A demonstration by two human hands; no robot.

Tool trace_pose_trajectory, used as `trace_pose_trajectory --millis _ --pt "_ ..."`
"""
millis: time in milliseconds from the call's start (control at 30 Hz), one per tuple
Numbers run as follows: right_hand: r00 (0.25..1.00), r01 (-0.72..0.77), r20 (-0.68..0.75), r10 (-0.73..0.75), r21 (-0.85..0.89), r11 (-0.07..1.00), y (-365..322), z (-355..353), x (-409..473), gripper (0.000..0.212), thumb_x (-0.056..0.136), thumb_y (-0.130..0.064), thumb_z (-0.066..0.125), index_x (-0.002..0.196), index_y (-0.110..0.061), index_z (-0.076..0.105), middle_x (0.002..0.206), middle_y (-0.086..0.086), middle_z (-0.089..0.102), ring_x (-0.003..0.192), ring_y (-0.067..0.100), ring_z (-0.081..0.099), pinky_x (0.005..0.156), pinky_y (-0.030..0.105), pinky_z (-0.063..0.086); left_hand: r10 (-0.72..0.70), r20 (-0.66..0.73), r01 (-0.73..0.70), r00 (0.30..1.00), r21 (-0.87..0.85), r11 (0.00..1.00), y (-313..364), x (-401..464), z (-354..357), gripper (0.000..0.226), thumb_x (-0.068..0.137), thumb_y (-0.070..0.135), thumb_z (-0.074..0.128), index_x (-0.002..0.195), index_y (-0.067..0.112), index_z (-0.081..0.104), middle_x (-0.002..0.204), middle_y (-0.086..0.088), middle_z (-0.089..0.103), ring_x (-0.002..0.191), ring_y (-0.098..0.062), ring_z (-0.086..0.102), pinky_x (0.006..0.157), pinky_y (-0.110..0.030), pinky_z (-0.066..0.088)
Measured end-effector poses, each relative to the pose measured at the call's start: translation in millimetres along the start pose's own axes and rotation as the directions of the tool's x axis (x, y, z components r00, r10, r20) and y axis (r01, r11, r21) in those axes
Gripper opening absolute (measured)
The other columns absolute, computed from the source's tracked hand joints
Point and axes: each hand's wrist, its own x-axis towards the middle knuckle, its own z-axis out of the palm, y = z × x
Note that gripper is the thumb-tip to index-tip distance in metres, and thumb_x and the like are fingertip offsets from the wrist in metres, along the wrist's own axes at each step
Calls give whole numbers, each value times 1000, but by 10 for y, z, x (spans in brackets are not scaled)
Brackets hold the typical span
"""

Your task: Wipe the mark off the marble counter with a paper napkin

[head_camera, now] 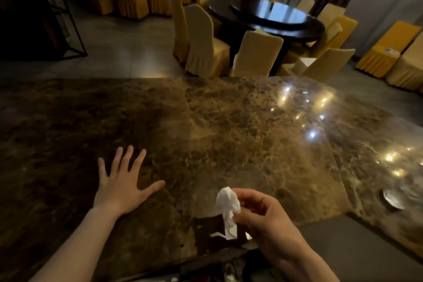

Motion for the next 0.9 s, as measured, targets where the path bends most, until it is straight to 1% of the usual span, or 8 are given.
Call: trace_pose_trajectory --millis 100,200,267,367,467,633,800,900 --pt "997 -63 39 68 -119 991 222 53 -185 29 78 9 78 102 -8 79 89 14 73 84 25 64 83 30 56 2 -8 -2 1000 -15 1000 -3 23 -14 123 61 107 4 161 37 -4 172 1 -12 156 -23 -23 124 -67 -13" --pt "995 -56 59 83 -361 931 494 113 -310 21 85 7 76 93 -12 81 93 13 73 82 23 70 80 30 56 0 -13 0 1000 -5 1000 -12 23 21 121 63 107 6 161 38 -2 172 2 -9 156 -23 -20 124 -68 -11" --pt "997 14 69 29 -552 834 717 116 -341 26 84 4 76 86 -21 81 90 2 71 75 18 72 70 24 55 -1 -18 1 1000 2 1000 -8 29 32 120 63 107 7 161 38 -3 172 2 -9 156 -23 -19 124 -68 -11" --pt "995 70 98 19 -817 572 1091 90 -312 33 79 -1 74 79 -33 78 84 -12 70 78 6 68 68 17 52 0 -19 0 1000 5 1000 -1 21 29 120 64 107 8 161 38 -3 173 1 -9 156 -23 -19 124 -68 -12" --pt "997 67 81 12 -889 452 1475 26 -237 24 80 -6 73 78 -30 77 80 -23 65 78 -5 64 68 10 48 5 -30 -5 1000 4 1000 -3 18 35 120 64 107 7 161 37 -2 173 0 -9 157 -24 -19 123 -68 -11" --pt "997 -73 -68 28 -948 309 1947 -70 -103 13 89 -22 65 80 -29 72 89 -9 69 83 16 67 67 33 53 8 -43 -8 999 12 1000 0 12 26 121 63 107 4 161 36 -2 173 -1 -8 157 -25 -19 124 -69 -10" --pt "997 -78 -68 49 -966 247 2169 -128 -100 29 87 -21 60 107 -36 74 110 -17 69 100 12 66 75 26 49 6 -42 -5 999 25 1000 5 5 19 121 64 107 4 161 35 -1 173 -2 -6 157 -25 -17 124 -70 -8" --pt "995 -91 -98 -17 -968 232 1965 -174 -132 16 90 -39 60 101 -38 73 96 -17 72 88 8 68 70 28 55 13 -42 -12 999 25 1000 26 -17 -6 120 65 106 5 161 35 -1 173 -2 -6 157 -26 -16 124 -70 -7"
